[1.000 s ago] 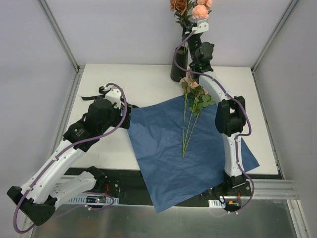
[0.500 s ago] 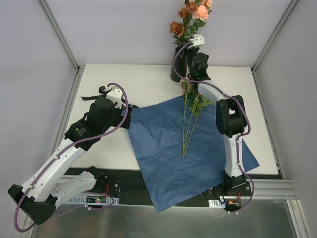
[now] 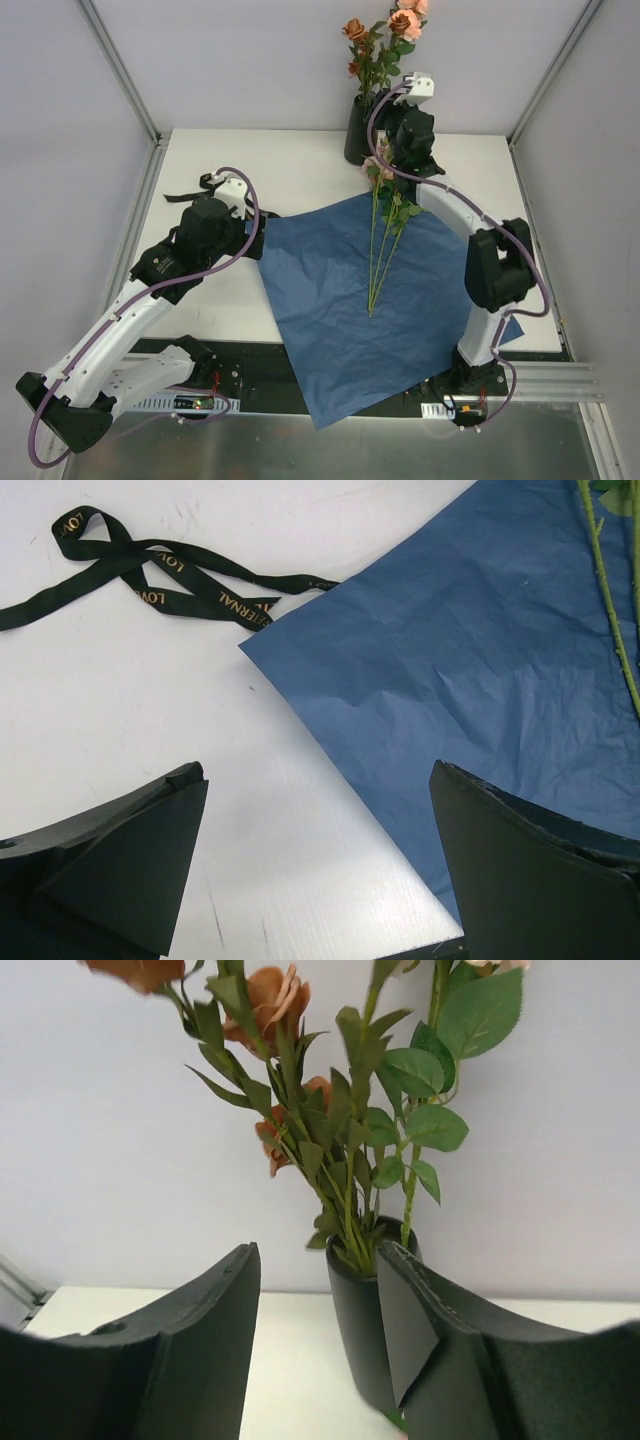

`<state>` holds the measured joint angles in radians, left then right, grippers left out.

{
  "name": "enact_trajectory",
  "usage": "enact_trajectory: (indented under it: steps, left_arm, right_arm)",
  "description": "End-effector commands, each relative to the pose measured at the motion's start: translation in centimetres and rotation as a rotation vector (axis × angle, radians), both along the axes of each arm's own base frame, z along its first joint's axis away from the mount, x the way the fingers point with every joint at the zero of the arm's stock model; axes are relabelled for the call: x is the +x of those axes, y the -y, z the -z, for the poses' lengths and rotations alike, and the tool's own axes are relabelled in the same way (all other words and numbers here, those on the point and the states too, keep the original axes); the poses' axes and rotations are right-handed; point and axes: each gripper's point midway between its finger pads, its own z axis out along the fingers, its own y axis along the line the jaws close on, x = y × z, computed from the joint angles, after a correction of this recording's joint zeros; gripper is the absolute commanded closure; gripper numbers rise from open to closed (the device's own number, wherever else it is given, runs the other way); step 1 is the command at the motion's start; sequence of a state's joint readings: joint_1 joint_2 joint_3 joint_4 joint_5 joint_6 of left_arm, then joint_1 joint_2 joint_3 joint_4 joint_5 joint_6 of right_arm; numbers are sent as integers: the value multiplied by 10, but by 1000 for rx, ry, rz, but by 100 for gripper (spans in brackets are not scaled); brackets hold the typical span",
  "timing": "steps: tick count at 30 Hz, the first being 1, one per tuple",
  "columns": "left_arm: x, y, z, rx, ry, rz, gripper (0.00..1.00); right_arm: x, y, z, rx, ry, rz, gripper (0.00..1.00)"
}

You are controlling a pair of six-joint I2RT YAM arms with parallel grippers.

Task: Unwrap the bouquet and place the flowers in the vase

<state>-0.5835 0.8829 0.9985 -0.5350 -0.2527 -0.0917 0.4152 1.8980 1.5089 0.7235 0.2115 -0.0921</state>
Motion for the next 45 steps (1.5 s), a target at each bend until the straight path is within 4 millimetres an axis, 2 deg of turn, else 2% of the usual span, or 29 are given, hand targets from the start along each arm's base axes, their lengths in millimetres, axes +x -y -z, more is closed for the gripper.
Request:
enact_trajectory:
  steps: [1,3,5,7,8,10,13,14,16,18,19,23,30,45]
  left_arm:
    - [4,0,-7,3,36,-5,1]
    - [4,0,-7,4,36,-6,1]
    - [4,0,-7,2,37,-7,1]
    - [4,-1,-8,3,39,-7,1]
    - [4,-1,-8,2,40,-7,1]
    - [4,-1,-8,2,40,-7,1]
    - [4,0,-7,3,38,-8,1]
    - [4,-1,-7,6,37,-8,1]
    - [4,-1,-6,9,37,-12,1]
    - [5,-2,-7,11,40,-14,1]
    - [5,-2,-6,12,37,-14,1]
    - [5,0,-4,12,28,-5,1]
    - [5,3,-3,8,22,4,1]
    - [4,3,-5,1,25,7,1]
  right_arm:
    - [-47,13,-26,70,-100,58,44]
    - [-71,12,-16,133,-211,60,44]
    - [-95,12,6,222,-350,64,46]
    - [-118,12,29,319,-485,62,48]
    - [-131,12,50,354,-570,64,48]
    - [-153,8,70,394,-655,31,50]
    - [-176,13,104,465,-753,65,51]
    - [-183,19,120,477,-787,99,51]
    - [-194,31,139,499,-832,178,51]
    - [-203,47,159,474,-884,280,51]
    - [-211,57,175,447,-935,348,51]
    - [-231,79,212,402,-1051,528,53]
    - [-241,85,259,360,-1170,658,58]
    - [-227,74,290,344,-1216,683,60]
